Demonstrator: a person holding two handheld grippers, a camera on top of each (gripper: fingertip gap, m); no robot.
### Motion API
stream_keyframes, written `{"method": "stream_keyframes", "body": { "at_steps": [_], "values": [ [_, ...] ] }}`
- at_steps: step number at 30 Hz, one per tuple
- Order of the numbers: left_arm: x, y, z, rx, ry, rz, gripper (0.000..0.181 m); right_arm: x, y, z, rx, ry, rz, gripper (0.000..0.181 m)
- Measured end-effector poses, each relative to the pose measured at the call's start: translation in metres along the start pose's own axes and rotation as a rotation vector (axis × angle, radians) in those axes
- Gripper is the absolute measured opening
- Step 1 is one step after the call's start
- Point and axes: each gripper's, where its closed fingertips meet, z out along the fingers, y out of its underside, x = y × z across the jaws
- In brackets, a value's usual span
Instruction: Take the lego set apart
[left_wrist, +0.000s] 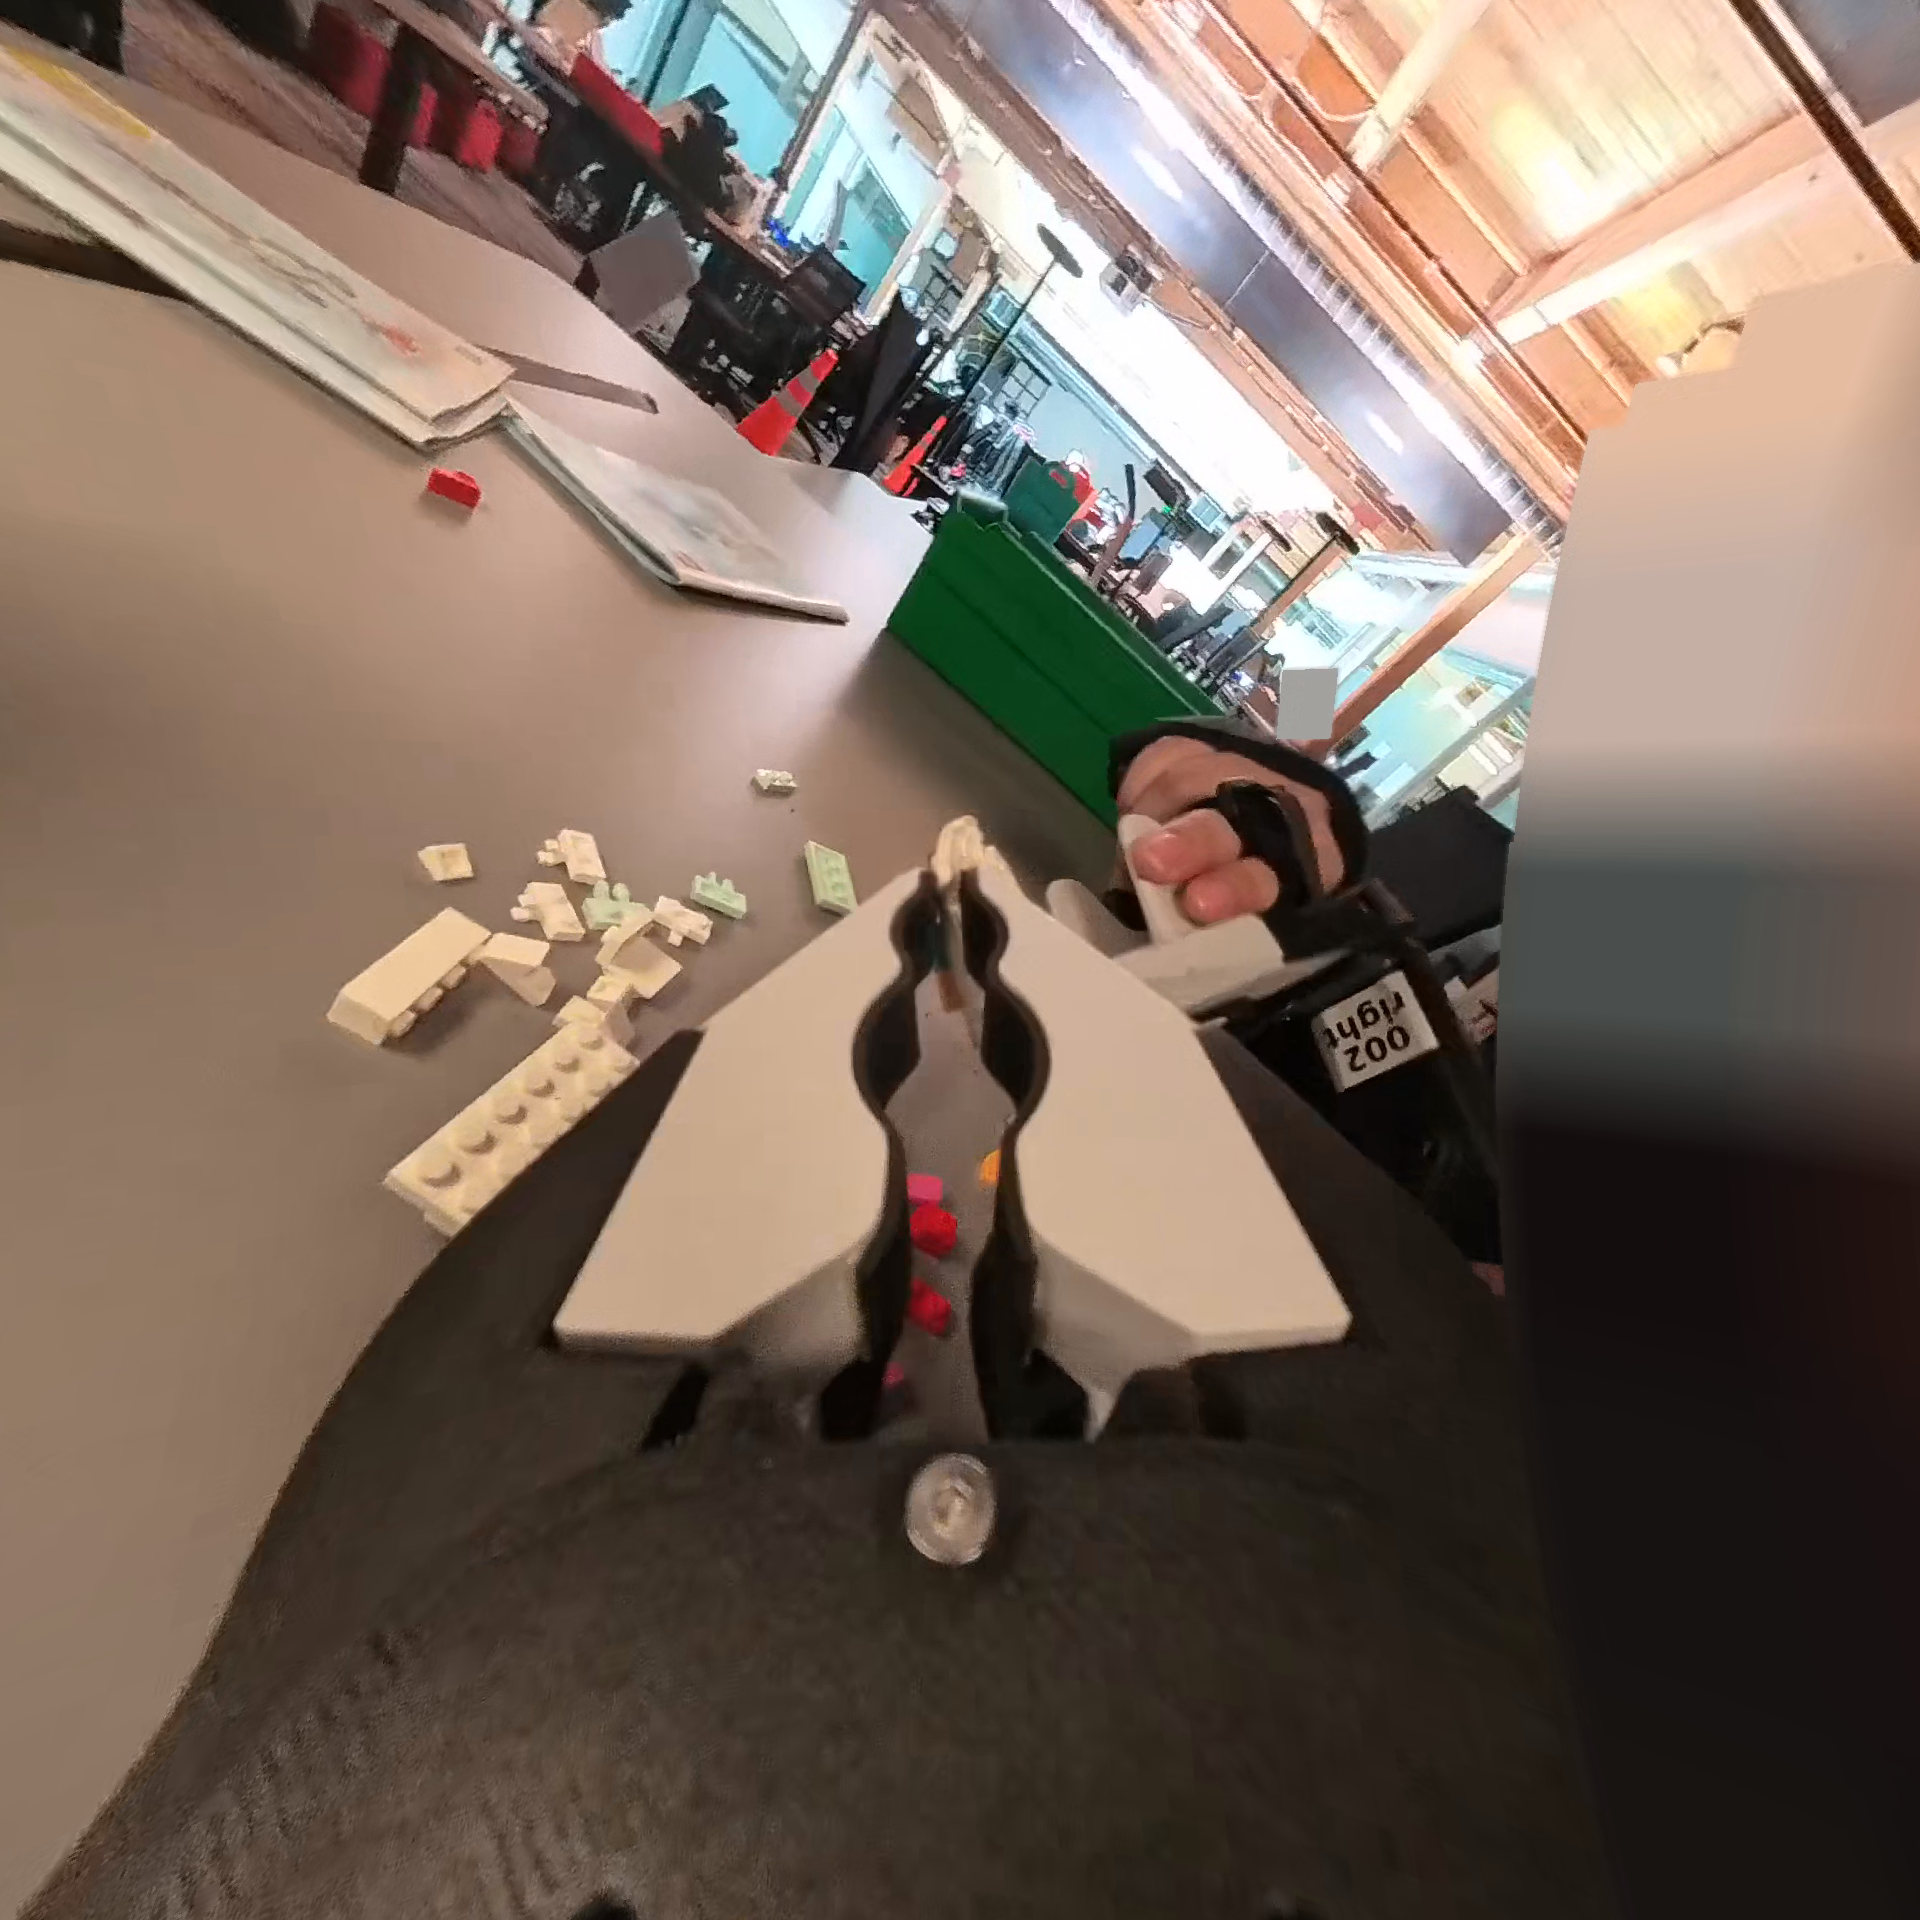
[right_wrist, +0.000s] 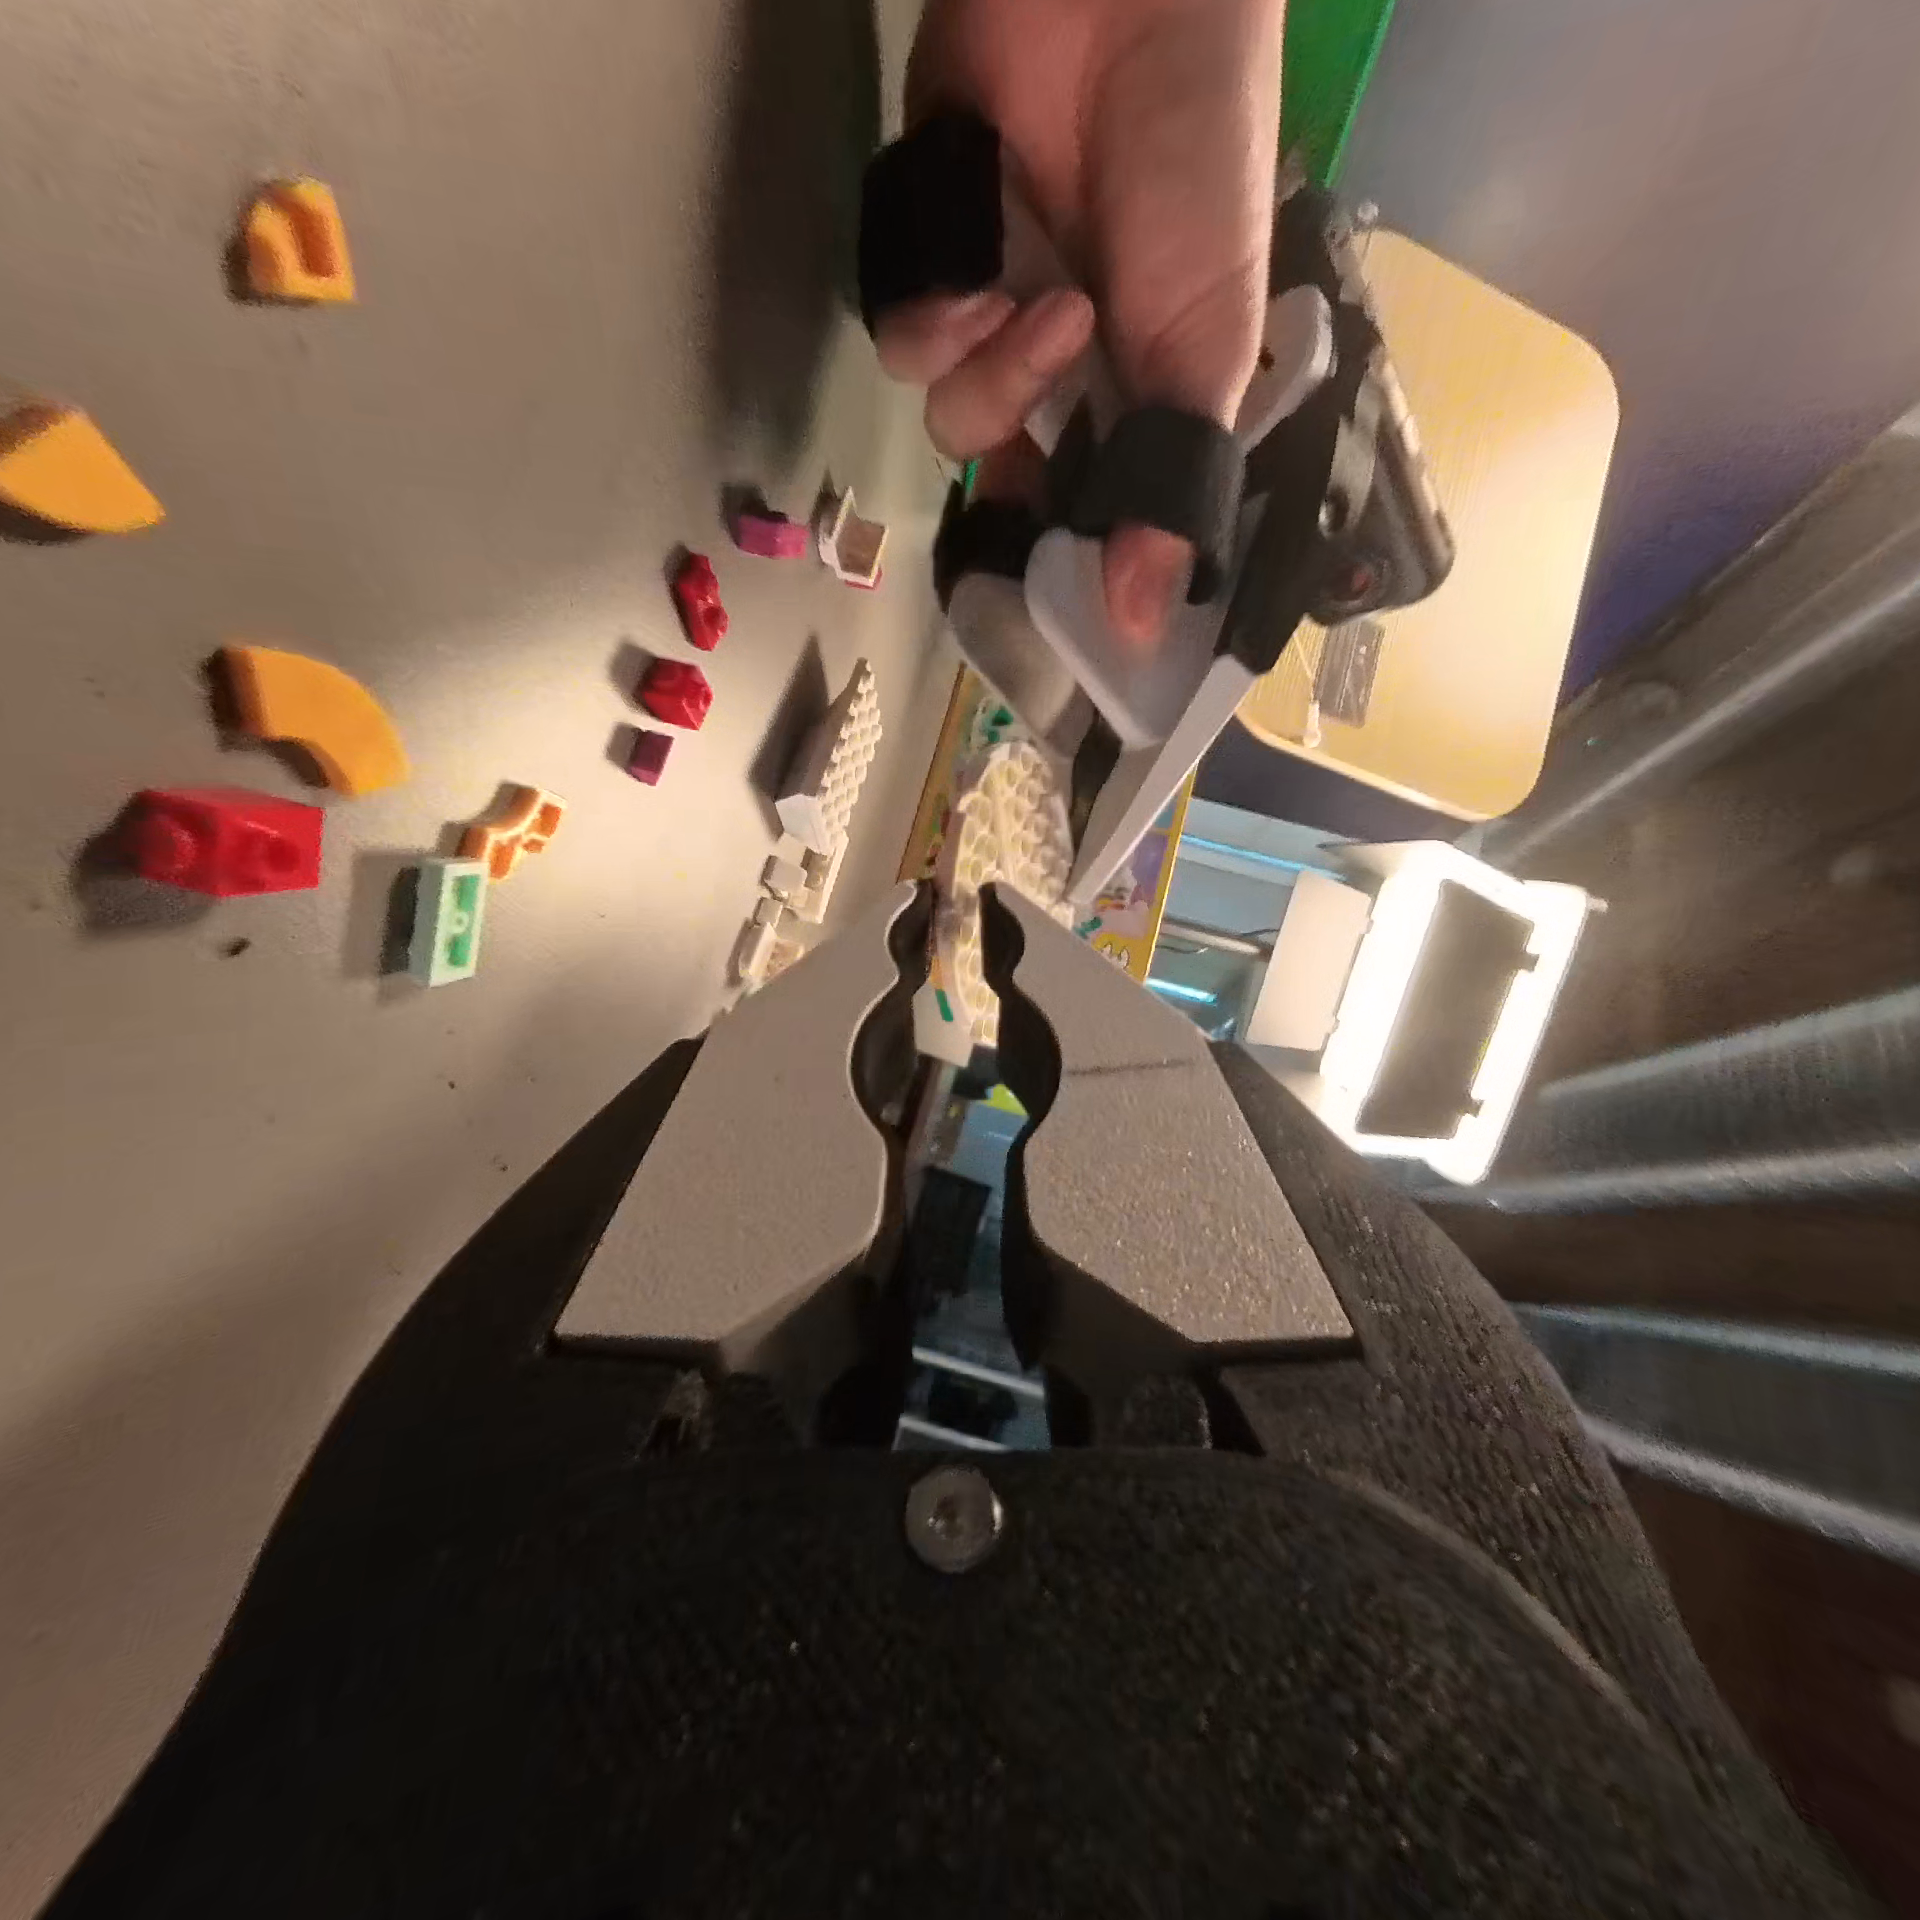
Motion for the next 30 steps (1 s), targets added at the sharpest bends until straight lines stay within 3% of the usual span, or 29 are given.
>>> {"method": "stream_keyframes", "body": {
  "at_steps": [3, 7, 10, 12, 15, 17, 19, 21, 26, 30],
  "values": [
    [0.007, -0.006, -0.002, 0.015, 0.01, 0.079, 0.003, 0.01, 0.005, -0.003, 0.055, -0.009, 0.315, 0.03],
    [0.012, -0.009, -0.001, 0.036, -0.016, 0.164, 0.002, 0.024, 0.013, -0.007, 0.275, -0.115, 1.049, 0.056],
    [0.025, -0.015, 0.0, 0.085, 0.042, 0.211, 0.002, 0.026, 0.016, -0.005, 0.434, -0.292, 1.561, 0.058],
    [0.032, -0.015, 0.0, 0.094, 0.083, 0.221, 0.002, 0.026, 0.014, -0.005, 0.506, -0.352, 1.688, 0.057],
    [0.041, -0.008, 0.004, 0.067, 0.123, 0.272, 0.002, 0.035, 0.013, -0.008, 0.57, -0.322, 1.705, 0.028],
    [0.043, -0.003, 0.006, 0.037, 0.114, 0.319, 0.003, 0.031, 0.018, -0.007, 0.486, -0.281, 1.596, 0.011],
    [0.038, 0.004, 0.009, -0.024, 0.022, 0.458, 0.007, 0.025, 0.023, -0.007, 0.374, -0.244, 1.433, 0.007],
    [0.035, 0.013, 0.013, -0.104, -0.071, 0.636, 0.023, 0.021, 0.026, -0.007, 0.273, -0.221, 1.278, 0.007],
    [0.033, 0.024, 0.018, -0.217, -0.265, 1.067, 0.016, 0.013, 0.026, -0.003, 0.09, -0.199, 0.978, 0.007],
    [0.027, 0.028, 0.02, -0.27, -0.364, 1.256, 0.009, 0.009, 0.025, -0.001, 0.046, -0.21, 0.927, 0.007]
  ]
}}
